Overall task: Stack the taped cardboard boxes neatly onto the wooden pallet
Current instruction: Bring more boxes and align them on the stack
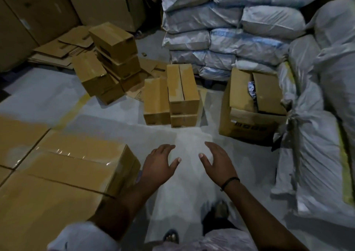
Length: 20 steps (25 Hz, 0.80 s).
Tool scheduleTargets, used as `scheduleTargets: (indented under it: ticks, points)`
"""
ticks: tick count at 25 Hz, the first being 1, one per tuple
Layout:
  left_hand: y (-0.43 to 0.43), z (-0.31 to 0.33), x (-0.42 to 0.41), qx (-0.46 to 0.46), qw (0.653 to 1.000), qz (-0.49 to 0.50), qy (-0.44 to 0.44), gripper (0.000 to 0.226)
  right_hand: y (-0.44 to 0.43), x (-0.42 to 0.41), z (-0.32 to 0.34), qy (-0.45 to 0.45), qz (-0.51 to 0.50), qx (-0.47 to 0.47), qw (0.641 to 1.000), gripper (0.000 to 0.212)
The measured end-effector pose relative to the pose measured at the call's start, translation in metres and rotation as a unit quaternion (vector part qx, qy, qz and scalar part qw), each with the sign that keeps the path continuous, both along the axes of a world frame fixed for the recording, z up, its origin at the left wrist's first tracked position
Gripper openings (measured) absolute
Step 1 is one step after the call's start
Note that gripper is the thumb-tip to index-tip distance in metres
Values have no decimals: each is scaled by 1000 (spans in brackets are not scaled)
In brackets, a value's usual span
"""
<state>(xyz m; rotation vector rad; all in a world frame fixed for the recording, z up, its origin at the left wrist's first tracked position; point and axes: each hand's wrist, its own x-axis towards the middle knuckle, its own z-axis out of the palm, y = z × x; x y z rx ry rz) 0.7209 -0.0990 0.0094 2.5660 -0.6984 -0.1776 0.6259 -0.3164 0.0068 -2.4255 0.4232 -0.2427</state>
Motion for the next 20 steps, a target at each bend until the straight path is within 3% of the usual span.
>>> scheduleTargets:
  ticks: [5,11,20]
  points:
    - [-93,-6,87,-6,998,64,7,67,-103,106,-11,19,50,14,998,60]
    - [-177,14,173,-35,990,134,-16,56,-205,225,7,56,108,-1,993,69]
    - [-239,-11,334,-28,985,170,25,54,-249,410,-19,80,152,8,985,55]
